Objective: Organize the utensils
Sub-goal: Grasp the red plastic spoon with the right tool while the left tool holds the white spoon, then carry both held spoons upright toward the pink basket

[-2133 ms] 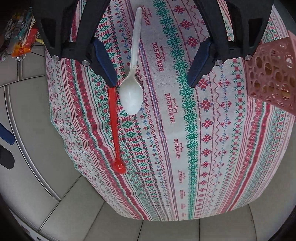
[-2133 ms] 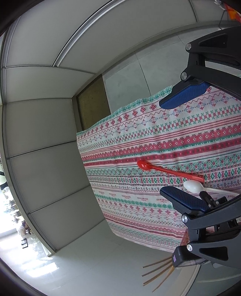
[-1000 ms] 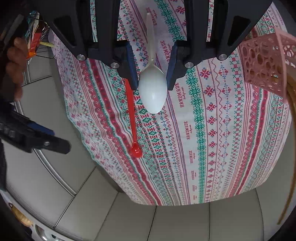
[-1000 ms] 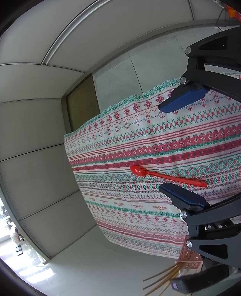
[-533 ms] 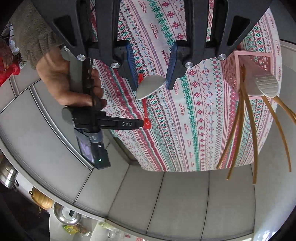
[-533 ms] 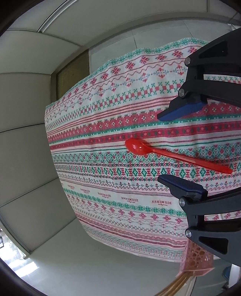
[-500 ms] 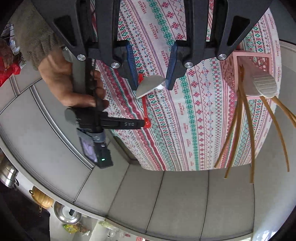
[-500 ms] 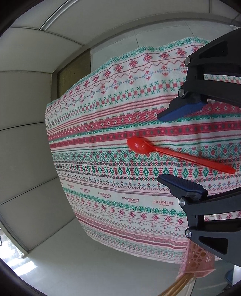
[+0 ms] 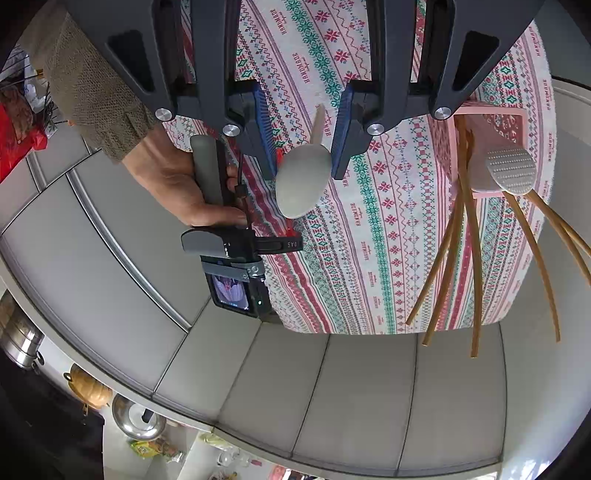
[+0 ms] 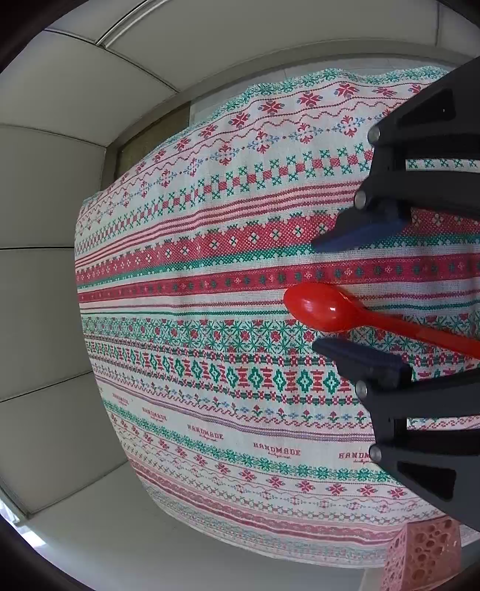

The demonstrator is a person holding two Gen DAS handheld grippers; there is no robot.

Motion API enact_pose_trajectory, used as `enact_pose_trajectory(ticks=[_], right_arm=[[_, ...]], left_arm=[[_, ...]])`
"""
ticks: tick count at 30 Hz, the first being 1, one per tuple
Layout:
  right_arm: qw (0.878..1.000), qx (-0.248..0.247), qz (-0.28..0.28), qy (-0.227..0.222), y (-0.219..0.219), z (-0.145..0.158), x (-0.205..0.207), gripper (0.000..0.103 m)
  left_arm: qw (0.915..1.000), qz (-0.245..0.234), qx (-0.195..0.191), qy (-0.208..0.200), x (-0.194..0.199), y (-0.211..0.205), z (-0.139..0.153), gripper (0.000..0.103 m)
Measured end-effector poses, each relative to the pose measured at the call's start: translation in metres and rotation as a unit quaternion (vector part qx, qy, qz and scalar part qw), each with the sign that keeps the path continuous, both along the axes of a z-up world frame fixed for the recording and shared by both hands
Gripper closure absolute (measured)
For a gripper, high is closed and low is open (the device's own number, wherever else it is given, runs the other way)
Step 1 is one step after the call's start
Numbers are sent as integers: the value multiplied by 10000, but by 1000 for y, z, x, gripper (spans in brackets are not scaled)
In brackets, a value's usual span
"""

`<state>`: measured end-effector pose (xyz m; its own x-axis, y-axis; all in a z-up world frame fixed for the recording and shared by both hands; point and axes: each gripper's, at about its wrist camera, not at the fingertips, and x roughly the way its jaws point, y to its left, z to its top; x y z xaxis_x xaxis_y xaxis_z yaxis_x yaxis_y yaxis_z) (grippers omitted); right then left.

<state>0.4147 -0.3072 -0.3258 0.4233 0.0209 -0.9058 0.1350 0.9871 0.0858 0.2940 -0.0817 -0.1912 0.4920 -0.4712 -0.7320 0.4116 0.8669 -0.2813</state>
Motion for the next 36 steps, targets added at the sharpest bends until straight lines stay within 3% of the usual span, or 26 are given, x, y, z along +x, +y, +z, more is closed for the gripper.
enact_pose_trajectory(ticks=[8, 19, 24, 27, 30, 33, 36], right_arm=[[9994, 218, 47, -264, -6, 21, -16, 76], [9892, 602, 73, -1332, -5, 105, -68, 76], [9832, 640, -11, -1709, -12, 138, -94, 76], [9800, 699, -160, -1856, -24, 150, -111, 76], [9768, 775, -355, -1963, -36, 159, -122, 76], [9738, 933, -526, -2008, -52, 161, -125, 76], [9739, 993, -634, -1941, -64, 154, -124, 76]], left_arm=[[10000, 38, -31, -36, 0, 6, 4, 72], [9997, 44, -83, -213, -16, 19, 19, 76], [9998, 102, -31, 181, -9, 17, 0, 76], [9986, 169, -118, 481, 2, 10, -10, 73], [9984, 289, -34, 493, 14, -4, -15, 57], [9969, 553, 305, 461, 29, -23, -23, 48], [9900, 767, 1141, 308, 50, -51, -41, 47]])
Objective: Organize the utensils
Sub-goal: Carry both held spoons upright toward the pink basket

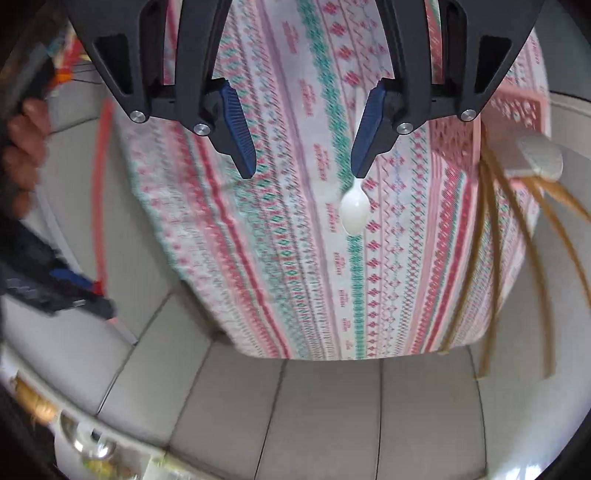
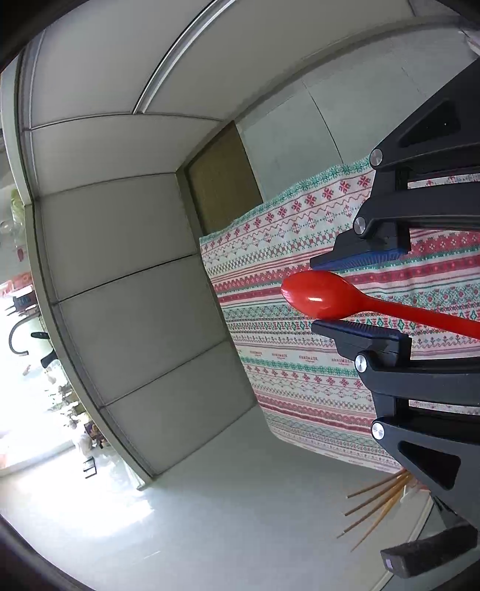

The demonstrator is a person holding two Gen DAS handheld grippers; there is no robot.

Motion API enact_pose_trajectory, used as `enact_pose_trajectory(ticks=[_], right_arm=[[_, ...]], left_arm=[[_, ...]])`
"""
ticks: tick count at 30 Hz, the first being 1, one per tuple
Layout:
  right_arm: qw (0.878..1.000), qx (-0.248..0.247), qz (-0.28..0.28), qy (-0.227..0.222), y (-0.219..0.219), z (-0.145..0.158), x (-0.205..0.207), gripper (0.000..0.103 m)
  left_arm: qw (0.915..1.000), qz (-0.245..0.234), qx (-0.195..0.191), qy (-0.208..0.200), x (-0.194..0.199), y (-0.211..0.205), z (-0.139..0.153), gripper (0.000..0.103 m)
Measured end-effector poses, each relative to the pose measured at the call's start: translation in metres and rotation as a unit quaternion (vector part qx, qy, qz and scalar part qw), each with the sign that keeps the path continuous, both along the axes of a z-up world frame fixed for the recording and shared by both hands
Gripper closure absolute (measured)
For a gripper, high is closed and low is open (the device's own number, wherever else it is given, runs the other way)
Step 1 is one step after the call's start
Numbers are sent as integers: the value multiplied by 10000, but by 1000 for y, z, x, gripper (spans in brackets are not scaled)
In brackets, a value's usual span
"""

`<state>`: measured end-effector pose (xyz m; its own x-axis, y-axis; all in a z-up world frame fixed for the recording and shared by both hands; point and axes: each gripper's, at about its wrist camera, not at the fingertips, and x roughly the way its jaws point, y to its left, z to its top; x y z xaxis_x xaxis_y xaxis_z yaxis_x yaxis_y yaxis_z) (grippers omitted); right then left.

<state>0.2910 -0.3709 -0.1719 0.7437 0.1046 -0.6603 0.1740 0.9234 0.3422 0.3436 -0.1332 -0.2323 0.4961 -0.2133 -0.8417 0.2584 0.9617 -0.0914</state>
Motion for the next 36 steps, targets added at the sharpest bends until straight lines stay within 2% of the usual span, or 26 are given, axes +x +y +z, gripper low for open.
enact_pose_trajectory(ticks=[3, 9, 12, 15, 16, 18, 19, 25, 30, 36], right_arm=[[9999, 28, -76, 109, -11, -7, 0, 76], [9998, 6, -192, -4, -31, -1, -7, 76], [9994, 284, -210, -51, -42, -1, -8, 76], [9985, 497, -201, -73, -46, -3, -9, 76], [9984, 525, -188, -75, -47, -3, -9, 76], [9985, 514, -167, -86, -48, -2, -9, 76], [9985, 514, -170, -102, -49, -1, -9, 76], [9974, 634, -275, -186, -57, 3, -12, 76], [9983, 428, -303, -267, -52, 11, -16, 76], [9988, 218, -264, -360, -38, 19, -21, 76]], left_arm=[[9988, 177, 453, 109, 29, -14, -27, 47], [9936, 695, 613, 651, 88, -6, -75, 47], [9914, 693, 925, 621, 101, -12, -87, 47], [9889, 494, 1262, 610, 108, -20, -100, 47], [9878, 459, 1335, 654, 111, -20, -106, 49], [9903, 380, 1230, 517, 111, -20, -106, 68], [9898, 328, 1271, 556, 110, -21, -107, 68], [9930, -82, 1170, 152, 81, -34, -74, 68], [9977, -373, 510, -249, 39, -35, -19, 68], [9946, -503, -203, -880, -13, -10, 44, 68]])
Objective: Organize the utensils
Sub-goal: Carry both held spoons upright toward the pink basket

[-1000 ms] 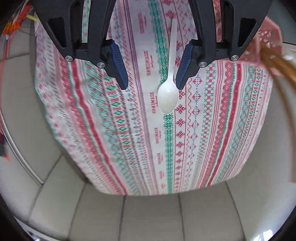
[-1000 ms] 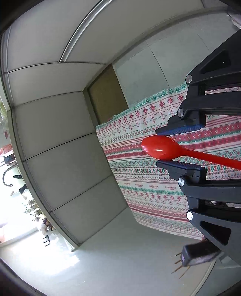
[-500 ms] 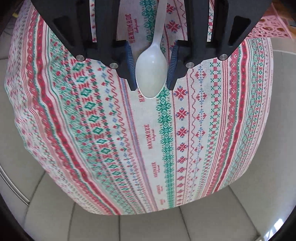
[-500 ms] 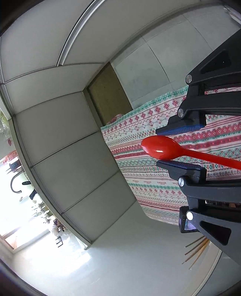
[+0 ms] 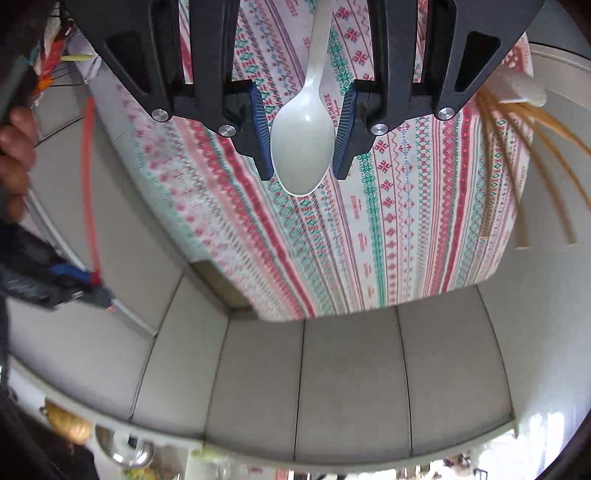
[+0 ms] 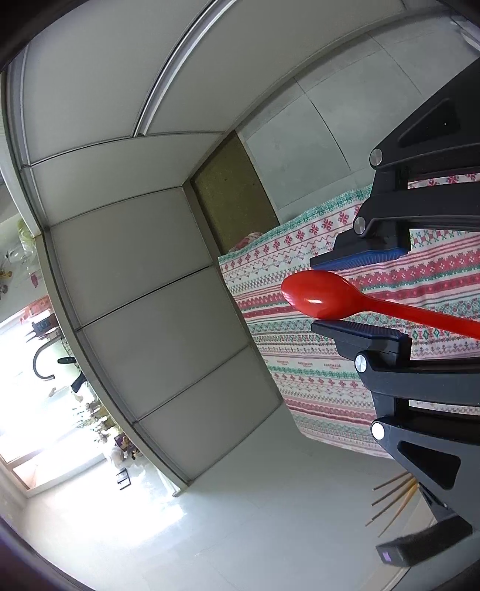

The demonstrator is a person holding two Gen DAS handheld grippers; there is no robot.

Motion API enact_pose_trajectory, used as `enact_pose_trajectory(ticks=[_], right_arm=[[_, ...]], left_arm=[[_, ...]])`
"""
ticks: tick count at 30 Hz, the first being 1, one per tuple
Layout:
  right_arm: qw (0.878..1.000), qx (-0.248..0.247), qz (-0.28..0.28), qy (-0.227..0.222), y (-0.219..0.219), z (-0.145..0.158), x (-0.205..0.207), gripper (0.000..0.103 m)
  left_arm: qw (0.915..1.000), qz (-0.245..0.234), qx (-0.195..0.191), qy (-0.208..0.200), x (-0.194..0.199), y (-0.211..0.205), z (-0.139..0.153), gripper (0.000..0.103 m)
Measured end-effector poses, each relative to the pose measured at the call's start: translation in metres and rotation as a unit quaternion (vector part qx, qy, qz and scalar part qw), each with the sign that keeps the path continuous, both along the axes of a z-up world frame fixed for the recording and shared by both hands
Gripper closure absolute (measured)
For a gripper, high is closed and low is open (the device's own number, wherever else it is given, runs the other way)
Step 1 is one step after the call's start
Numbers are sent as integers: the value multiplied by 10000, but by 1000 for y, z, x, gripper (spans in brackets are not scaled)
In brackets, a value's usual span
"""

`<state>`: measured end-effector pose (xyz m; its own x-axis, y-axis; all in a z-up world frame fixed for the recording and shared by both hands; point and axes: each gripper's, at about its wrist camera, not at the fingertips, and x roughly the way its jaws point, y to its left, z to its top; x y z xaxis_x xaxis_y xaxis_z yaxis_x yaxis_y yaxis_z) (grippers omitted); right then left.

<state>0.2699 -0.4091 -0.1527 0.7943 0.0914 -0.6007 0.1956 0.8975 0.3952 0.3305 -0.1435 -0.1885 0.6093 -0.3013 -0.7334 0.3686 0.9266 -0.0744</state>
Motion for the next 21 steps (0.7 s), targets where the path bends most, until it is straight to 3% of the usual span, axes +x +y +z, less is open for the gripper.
enact_pose_trajectory(ticks=[5, 9, 15, 21], right_arm=[[9993, -325, 123, -109, 23, 10, -5, 76], [9979, -470, 242, -379, 43, 23, -12, 76], [9939, -440, 516, -866, 77, 42, -23, 76], [9894, -497, 689, -1177, 105, 49, -25, 76]], left_arm=[[9968, 187, -595, -497, -36, 47, 35, 68], [9885, 594, -902, -1062, -53, 100, 52, 68], [9644, 1351, -1613, -1604, -50, 173, 50, 68], [9388, 1637, -2246, -2036, -37, 206, 40, 68]])
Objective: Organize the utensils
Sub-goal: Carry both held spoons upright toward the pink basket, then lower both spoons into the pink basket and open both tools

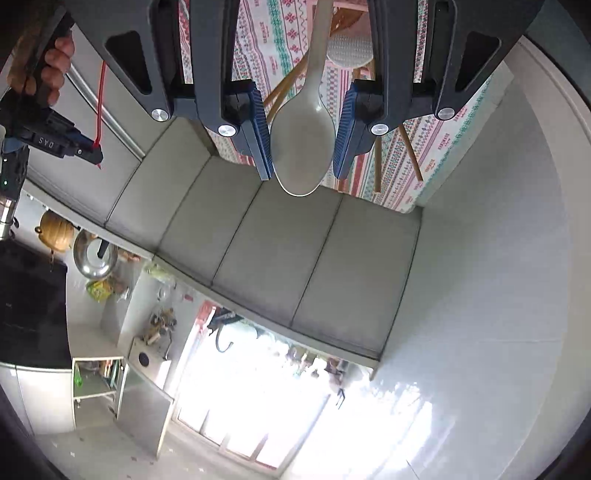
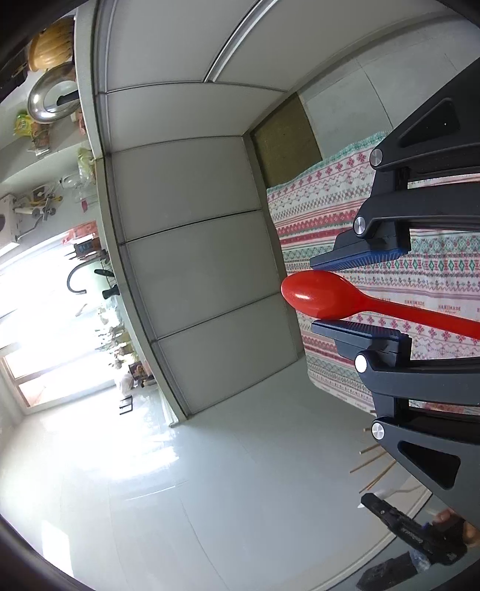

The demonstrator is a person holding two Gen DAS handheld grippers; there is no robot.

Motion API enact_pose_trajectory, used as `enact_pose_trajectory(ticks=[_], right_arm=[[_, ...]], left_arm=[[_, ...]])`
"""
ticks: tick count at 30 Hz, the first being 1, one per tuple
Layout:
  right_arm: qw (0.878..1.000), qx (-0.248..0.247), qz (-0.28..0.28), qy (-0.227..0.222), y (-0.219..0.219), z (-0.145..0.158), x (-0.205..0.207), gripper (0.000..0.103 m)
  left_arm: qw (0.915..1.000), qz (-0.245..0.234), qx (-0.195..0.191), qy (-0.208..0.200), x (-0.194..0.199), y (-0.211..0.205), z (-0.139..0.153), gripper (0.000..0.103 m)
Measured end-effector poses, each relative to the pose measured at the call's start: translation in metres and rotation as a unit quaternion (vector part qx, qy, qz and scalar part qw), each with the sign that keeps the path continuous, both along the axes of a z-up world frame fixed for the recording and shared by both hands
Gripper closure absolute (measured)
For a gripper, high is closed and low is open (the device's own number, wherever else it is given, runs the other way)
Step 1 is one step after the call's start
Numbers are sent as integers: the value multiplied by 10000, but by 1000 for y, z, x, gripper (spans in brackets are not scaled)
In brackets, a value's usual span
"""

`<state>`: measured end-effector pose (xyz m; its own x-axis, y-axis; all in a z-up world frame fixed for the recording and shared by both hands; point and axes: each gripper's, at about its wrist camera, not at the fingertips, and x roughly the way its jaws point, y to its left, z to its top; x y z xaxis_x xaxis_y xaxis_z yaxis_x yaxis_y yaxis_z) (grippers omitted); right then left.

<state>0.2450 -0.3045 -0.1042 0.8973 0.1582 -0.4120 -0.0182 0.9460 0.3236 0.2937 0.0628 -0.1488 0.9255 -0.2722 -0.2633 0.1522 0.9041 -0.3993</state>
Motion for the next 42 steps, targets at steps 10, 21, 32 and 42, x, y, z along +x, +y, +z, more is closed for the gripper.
enact_pose_trajectory(ticks=[10, 21, 32, 42], right_arm=[[9999, -101, 108, 76, 19, -14, 14, 76], [9997, -93, 157, 177, 21, -24, 24, 76], [9997, -57, 244, 79, 21, -21, 19, 76], [9989, 34, 457, -97, 42, -20, 12, 76]], left_arm=[[9961, 581, -97, -663, 9, 2, -23, 68], [9845, 1045, 689, -1225, 0, -39, -52, 67], [9909, 965, 373, -858, -8, -27, -53, 26], [9928, 1107, -412, -197, -35, 37, -3, 20]])
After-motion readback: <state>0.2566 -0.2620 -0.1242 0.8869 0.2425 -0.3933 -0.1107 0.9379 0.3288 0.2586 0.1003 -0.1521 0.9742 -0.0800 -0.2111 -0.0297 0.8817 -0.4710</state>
